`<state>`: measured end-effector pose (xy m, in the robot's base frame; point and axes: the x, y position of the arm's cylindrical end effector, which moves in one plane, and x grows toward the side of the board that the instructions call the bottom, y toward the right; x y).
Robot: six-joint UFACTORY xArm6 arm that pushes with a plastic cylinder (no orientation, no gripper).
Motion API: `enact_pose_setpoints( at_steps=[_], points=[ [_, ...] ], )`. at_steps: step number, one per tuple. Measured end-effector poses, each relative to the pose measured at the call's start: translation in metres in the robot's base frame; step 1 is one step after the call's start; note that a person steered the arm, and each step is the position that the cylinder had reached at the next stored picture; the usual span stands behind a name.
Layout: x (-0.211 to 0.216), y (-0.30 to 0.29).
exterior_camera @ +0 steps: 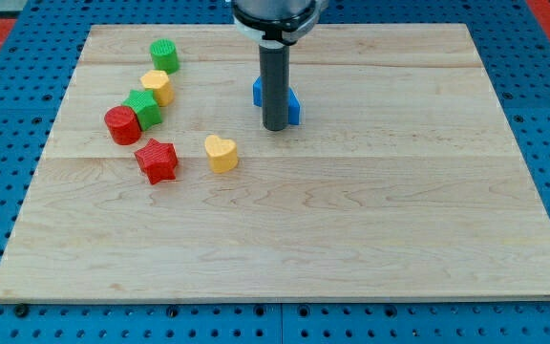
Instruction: Move your arm closer to the yellow hexagon
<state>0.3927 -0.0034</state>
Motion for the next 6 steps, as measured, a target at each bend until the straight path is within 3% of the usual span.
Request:
enact_pose_setpoints(
  at_steps=[1, 2, 3, 4, 5, 6],
  points=[
    [0.058, -0.015],
    [0.127, 0.018],
    [0.121, -0.094],
    [0.159, -0.176],
    [0.112, -0.266],
    [0.040, -0.302]
  ],
)
